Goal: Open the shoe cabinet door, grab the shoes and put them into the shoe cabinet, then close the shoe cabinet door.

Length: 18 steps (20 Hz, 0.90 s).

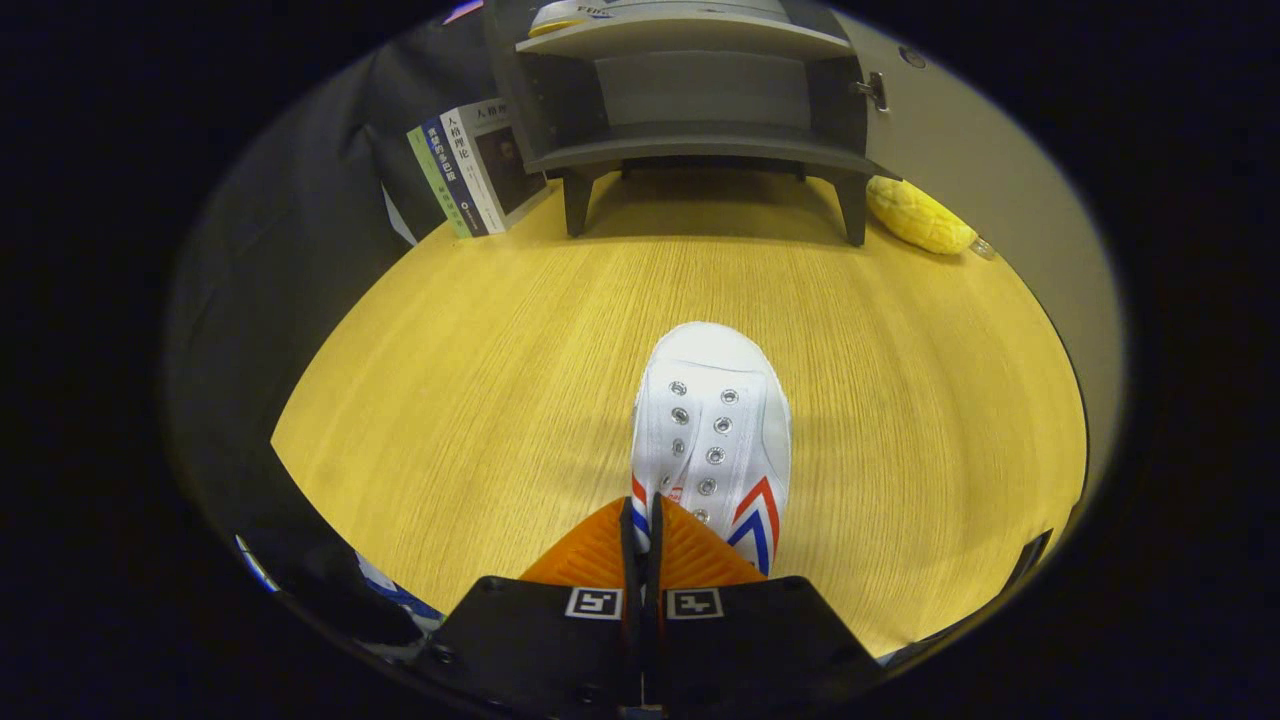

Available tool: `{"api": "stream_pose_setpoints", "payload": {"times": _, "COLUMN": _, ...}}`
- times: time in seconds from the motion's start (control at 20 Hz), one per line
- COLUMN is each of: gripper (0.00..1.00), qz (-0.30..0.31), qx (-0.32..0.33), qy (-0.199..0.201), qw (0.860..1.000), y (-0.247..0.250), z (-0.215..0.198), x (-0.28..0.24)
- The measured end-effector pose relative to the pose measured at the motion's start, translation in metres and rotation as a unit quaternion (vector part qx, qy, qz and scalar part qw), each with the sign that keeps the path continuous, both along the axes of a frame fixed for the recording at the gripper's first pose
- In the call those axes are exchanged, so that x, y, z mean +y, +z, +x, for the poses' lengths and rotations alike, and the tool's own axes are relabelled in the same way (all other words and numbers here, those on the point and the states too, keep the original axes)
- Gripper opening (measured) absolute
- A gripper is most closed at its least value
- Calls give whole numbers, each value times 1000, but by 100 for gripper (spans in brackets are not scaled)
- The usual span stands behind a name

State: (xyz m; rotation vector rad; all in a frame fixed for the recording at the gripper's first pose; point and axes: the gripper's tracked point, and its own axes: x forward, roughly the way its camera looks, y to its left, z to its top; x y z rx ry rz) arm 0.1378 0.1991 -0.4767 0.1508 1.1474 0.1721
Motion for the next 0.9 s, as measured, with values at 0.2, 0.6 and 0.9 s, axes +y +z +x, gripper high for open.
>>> {"api": "stream_pose_setpoints", "payload": {"times": 0.2, "gripper": 2, "qz": 59, "qx": -18, "qy": -23, "qw": 998, "y": 26, "z": 19, "x": 5}}
{"api": "stream_pose_setpoints", "payload": {"times": 0.6, "gripper": 2, "qz": 135, "qx": -74, "qy": -50, "qw": 987, "y": 96, "z": 72, "x": 21}}
{"api": "stream_pose_setpoints", "payload": {"times": 0.9, "gripper": 2, "qz": 154, "qx": -148, "qy": -51, "qw": 976, "y": 167, "z": 134, "x": 20}}
